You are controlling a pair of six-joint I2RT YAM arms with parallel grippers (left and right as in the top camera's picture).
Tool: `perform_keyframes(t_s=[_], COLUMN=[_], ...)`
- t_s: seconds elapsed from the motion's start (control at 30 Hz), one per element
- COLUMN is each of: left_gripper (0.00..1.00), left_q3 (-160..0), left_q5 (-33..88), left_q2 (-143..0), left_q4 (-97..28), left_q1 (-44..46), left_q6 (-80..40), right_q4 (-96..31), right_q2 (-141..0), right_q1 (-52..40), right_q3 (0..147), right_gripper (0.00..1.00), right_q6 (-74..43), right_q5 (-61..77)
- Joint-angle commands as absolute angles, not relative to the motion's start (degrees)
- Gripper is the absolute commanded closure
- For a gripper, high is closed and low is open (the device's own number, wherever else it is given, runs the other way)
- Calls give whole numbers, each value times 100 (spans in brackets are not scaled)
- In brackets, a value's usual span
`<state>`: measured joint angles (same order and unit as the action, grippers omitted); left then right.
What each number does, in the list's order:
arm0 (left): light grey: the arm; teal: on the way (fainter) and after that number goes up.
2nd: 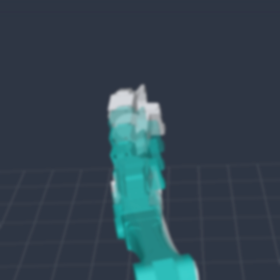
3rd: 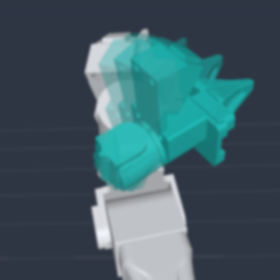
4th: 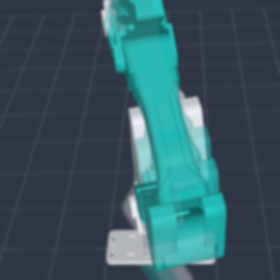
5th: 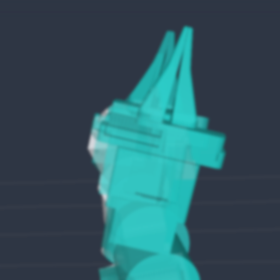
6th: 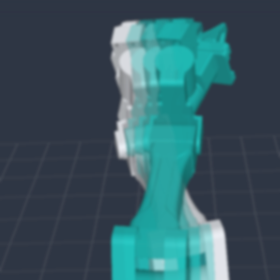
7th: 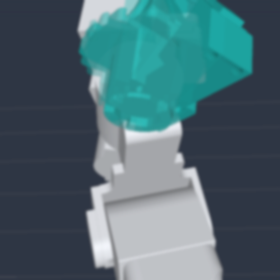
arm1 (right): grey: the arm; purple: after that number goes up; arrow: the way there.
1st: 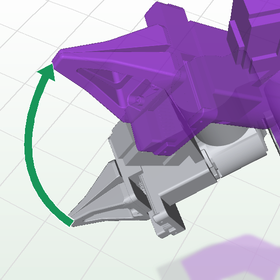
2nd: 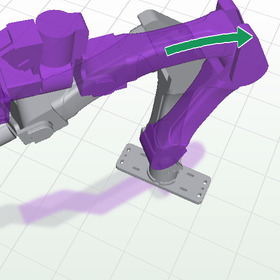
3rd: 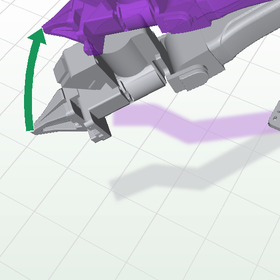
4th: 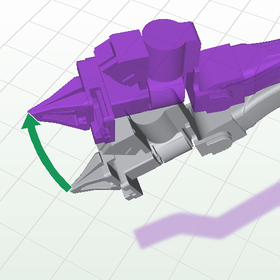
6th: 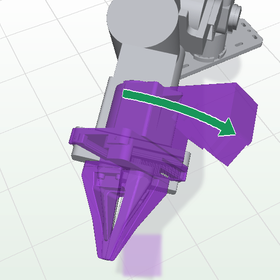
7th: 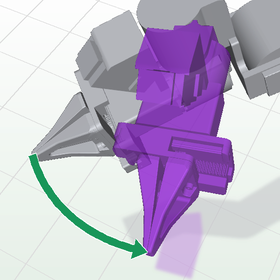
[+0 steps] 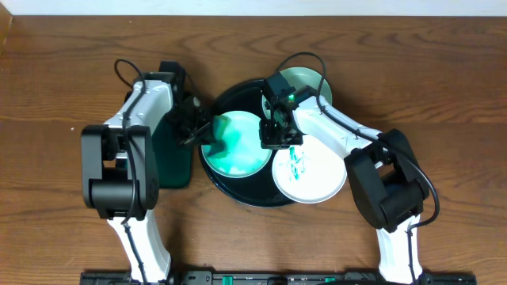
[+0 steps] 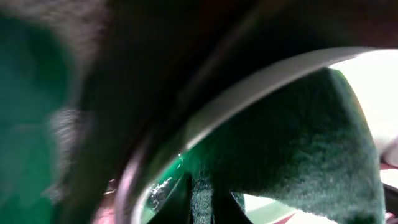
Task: Clean dirty plates on tray and stack at the side
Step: 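Scrub the pale green plate surface with the sponge in the left gripper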
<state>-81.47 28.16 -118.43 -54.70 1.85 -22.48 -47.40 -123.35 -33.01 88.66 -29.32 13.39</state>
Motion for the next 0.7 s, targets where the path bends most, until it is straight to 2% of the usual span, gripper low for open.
perform_keyframes(t_s=[0.0,0.1,0.3,0.67], left_gripper=[93,93,93,93], left_q3=[-8075,-8075,-8075,-8075], left_q5=[1686,1885,3277,4298], left_q2=[-11961,-11961,-11959,-11959], left_q4=[-5771,-5918,-5922,-5214], left_q1=[180,329,827,1422], left_q6=[-2147,-1909,-1111,-1234], right_q4=[-4840,-4845,-4847,-4908], right_q2=[-12486,-12486,-12486,-12486], right_q1=[-3417,-3417,-3417,-3417], right_q3=[8724,8724,8724,8724], right_gripper=[99,99,99,99], right_q6=[-2823,-2825,-2823,-2821], right_q5=[1358,1358,1361,1358])
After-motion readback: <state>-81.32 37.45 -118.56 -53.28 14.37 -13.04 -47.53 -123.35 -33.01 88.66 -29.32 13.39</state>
